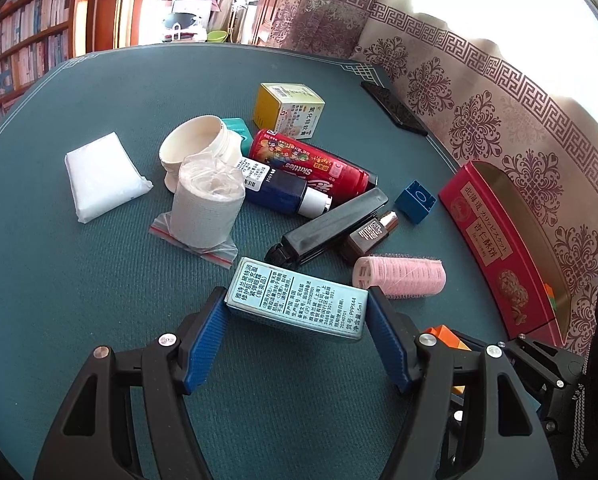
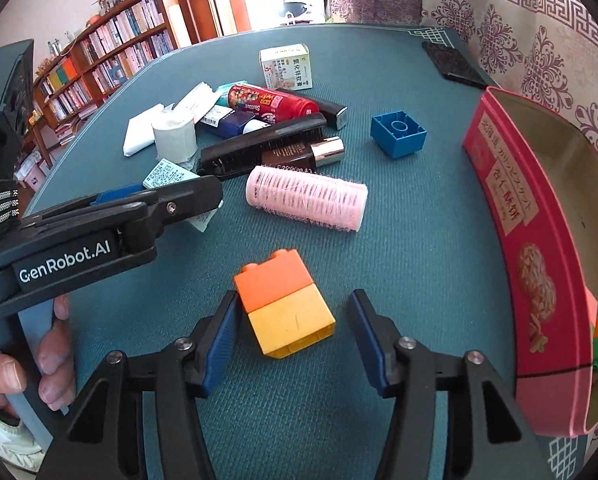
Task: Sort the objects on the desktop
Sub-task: 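Grasp the orange-yellow block with the right tool, then carry the medicine box and orange-yellow block into the tin and release both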
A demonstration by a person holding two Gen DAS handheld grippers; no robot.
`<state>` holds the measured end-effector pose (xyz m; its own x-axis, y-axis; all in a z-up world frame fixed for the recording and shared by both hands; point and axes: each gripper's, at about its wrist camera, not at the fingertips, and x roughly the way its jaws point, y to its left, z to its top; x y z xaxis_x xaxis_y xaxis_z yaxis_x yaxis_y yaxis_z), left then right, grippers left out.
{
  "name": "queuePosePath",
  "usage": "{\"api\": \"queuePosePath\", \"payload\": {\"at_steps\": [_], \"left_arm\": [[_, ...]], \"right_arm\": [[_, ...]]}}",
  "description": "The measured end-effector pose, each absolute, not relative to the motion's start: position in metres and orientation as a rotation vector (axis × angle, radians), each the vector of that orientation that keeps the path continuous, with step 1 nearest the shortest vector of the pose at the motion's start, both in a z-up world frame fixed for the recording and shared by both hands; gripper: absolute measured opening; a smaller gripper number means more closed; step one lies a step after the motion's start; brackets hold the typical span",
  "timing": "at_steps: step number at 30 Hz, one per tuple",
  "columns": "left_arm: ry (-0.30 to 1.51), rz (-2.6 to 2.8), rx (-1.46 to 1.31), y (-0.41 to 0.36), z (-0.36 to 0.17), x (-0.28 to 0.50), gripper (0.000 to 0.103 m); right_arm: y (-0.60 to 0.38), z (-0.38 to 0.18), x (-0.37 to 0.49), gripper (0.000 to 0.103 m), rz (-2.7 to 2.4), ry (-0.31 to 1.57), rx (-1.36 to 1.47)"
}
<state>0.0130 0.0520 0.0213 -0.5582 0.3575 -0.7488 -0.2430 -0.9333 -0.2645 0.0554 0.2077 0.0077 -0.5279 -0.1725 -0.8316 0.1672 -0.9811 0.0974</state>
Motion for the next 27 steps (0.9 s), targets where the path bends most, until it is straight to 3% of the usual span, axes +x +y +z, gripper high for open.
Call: {"api": "queuePosePath", "payload": {"at_steps": [6, 12, 27], "left_arm": [[-0.190, 2.501, -1.253, 0.051, 0.020, 0.012, 0.071], [-0.183, 2.522, -1.252, 0.050, 0.021, 0.013, 0.071], [-0.126, 2.555, -1.181, 0.069, 0.041, 0.036, 0.071]], "right_arm": [[0.201, 0.005, 0.058, 0.040, -2.639, 0.075, 1.384], [0.204, 0.006, 0.061, 0.034, -2.649, 0.052, 1.373], [0.236, 0.043, 0.089, 0.034, -2.720, -0.101, 1.208]]}}
